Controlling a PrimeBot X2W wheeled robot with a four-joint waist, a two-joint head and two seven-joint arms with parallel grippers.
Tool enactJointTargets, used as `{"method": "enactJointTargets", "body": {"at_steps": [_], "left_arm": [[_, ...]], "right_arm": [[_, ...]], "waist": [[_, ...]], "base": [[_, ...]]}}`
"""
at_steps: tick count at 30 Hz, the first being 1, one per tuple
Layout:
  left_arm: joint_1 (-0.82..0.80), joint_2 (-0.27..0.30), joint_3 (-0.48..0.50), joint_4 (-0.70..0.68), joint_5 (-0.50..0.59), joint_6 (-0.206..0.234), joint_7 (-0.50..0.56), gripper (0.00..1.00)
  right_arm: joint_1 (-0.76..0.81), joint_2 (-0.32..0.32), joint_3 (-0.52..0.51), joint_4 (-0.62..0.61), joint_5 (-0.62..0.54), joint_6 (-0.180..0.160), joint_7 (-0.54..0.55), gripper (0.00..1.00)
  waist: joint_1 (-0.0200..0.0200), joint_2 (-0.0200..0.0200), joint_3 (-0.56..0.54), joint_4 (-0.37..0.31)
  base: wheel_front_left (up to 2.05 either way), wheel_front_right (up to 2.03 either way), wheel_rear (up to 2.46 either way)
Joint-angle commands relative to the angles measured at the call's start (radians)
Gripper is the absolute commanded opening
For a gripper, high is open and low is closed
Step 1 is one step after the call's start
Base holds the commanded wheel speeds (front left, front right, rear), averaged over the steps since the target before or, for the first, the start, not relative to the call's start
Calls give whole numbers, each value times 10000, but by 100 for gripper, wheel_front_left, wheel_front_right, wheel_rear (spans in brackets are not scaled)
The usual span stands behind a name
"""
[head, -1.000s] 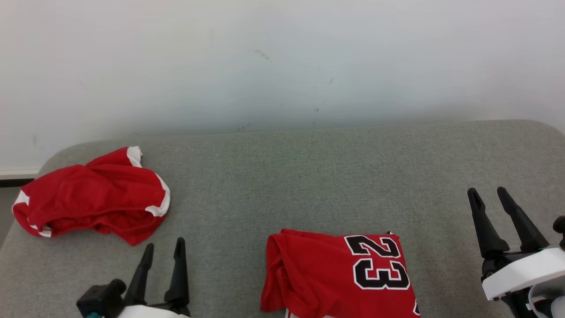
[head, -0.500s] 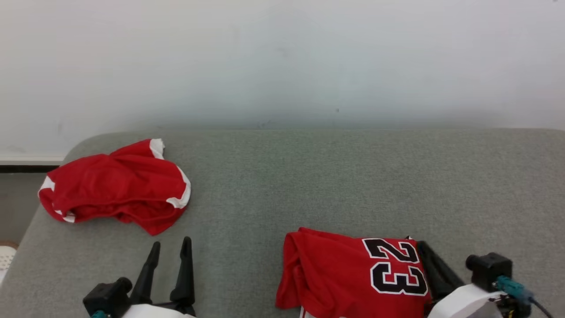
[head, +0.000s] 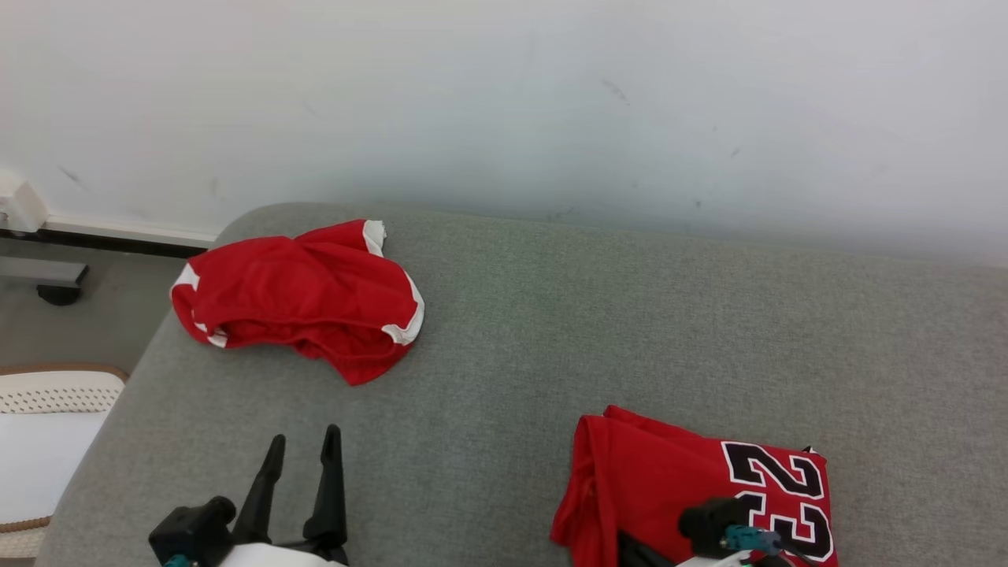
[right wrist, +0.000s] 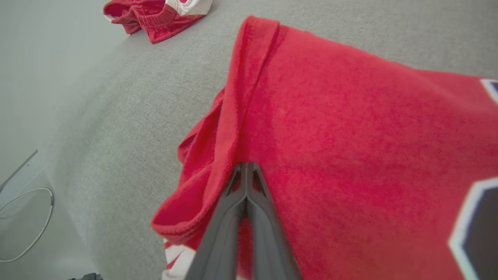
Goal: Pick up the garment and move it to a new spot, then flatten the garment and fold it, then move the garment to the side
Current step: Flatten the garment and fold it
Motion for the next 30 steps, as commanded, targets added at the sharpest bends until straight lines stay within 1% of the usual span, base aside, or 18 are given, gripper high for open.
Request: {"method": "enactJointTargets", "body": {"at_steps": [1,5,8,10,12,15,18,19,20,21,22,23,26,30], "left_arm": [[-33,34,27,10,43,-22,1,100],[-22,36,37,43,31,-25,1,100],[3,36,57,-17,32,19,1,100],[18,35,90,-51,74,10,1,100],[55,37,123,-78,105,14,1,100],[115,37,159,-137,152,19,1,100],[145,35,215,-229,243,-1,1,100],[146,35,247,-281,249,-1,1,100],[159,34,267,-331,272,-2,1,100],[178,34,296,-377,292,3,2,100],[193,35,325,-428,306,10,1,100],[201,34,342,-488,313,21,2,100],[232,35,441,-638,316,96,2,100],[226,34,458,-733,413,125,1,100]], "right_arm": [[-88,5,287,21,226,-19,-51,0],[-228,20,1813,-224,981,-19,-120,0],[-414,0,2414,-489,1594,-19,-379,0],[-557,-47,2506,-589,1821,-19,-669,0],[-688,-233,2473,-723,2036,-19,-981,0],[-909,-607,2190,-1047,2191,-19,-1454,0],[-1010,-1111,1654,-1416,2154,-19,-1944,0],[-1033,-1284,1438,-1559,2093,-19,-2092,9],[-1052,-1445,1191,-1679,2022,-19,-2214,22],[-1065,-1618,946,-1834,1920,-19,-2314,38],[-1059,-1764,658,-1967,1829,-19,-2396,51],[-1026,-1898,382,-2109,1753,-19,-2475,100],[-857,-2257,-511,-2551,1256,-19,-2642,100],[-411,-2488,-1795,-3038,512,-19,-2803,100]], "waist": [[0,0,7,71],[0,0,1,78],[0,0,4,-40],[0,0,6,-167],[0,0,-9,-318],[0,0,-56,-584],[0,0,-117,-897],[0,0,-135,-1008],[0,0,-156,-1123],[0,0,-169,-1243],[0,0,-177,-1366],[0,0,-181,-1482],[0,0,-177,-1811],[0,0,-154,-2167]], "base": [[0,0,0],[0,0,0],[0,0,0],[0,0,0],[0,0,0],[0,0,0],[0,0,0],[0,0,0],[0,0,0],[0,0,0],[0,0,0],[0,0,0],[0,0,0],[0,0,0]]}}
